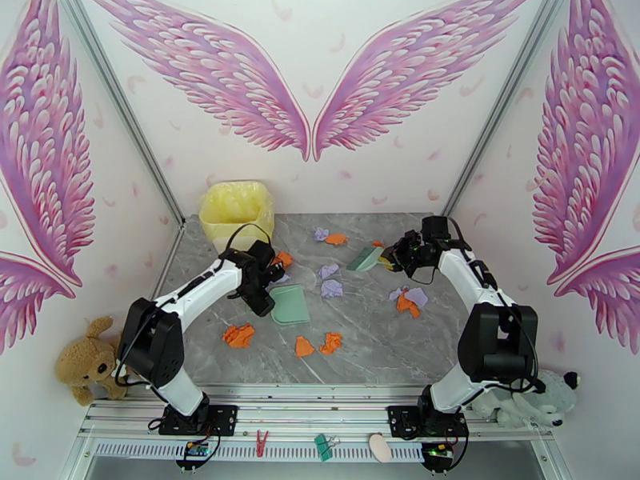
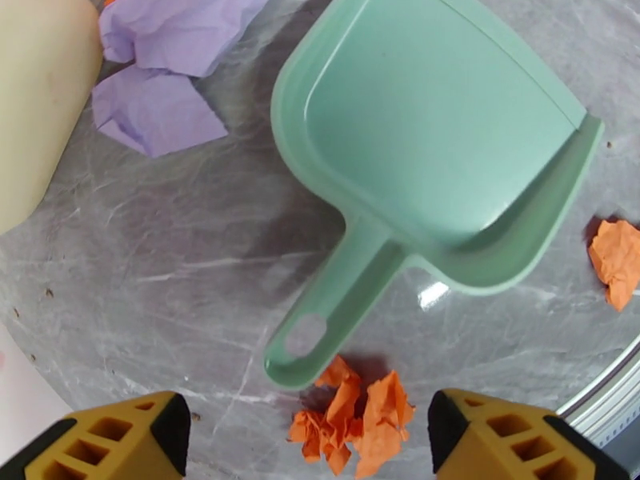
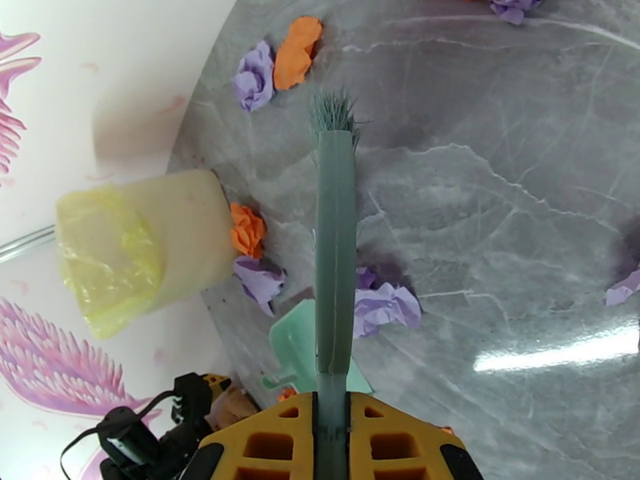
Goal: Sweep away the paper scraps from the table
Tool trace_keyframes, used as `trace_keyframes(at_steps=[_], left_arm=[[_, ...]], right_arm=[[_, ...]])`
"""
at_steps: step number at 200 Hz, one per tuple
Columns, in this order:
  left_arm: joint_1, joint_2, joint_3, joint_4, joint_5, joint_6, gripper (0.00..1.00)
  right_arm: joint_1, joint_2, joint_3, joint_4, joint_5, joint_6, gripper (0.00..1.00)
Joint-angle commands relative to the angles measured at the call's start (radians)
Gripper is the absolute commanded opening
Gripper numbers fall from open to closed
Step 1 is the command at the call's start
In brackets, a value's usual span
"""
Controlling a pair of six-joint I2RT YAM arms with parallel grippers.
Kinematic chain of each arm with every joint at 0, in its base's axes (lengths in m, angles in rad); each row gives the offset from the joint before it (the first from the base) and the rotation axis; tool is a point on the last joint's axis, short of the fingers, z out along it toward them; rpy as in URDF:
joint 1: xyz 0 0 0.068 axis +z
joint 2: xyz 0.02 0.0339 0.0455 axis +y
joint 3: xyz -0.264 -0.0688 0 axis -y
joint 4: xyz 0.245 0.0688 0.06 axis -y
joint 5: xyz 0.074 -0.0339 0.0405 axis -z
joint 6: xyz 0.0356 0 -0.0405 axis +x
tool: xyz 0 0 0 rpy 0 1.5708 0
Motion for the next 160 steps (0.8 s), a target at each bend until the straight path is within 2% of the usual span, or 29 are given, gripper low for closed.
trace_keyframes(at_steps=[1, 33, 96, 160], left_arm=[[0.006, 0.028, -0.001, 0.052, 0.014, 0.023, 0.83], [0.02, 0.051, -0.009, 0.079, 0.033, 0.023, 0.83], [0.023, -0.038, -0.196, 0.162, 0.039, 0.039, 0.84], [0.029, 0.077, -0.093, 0.145, 0.056, 0.034, 0.82]], right_arm=[[-0.004, -0.022, -0.009, -0.029, -0.011, -0.031, 0.0], [-0.004, -0.02, -0.004, -0.046, -0.01, -0.042, 0.0], [-0.004, -0.009, -0.012, -0.036, -0.009, -0.029, 0.0], [-0.004, 0.024, 0.019, -0.046, -0.021, -0.037, 0.0]])
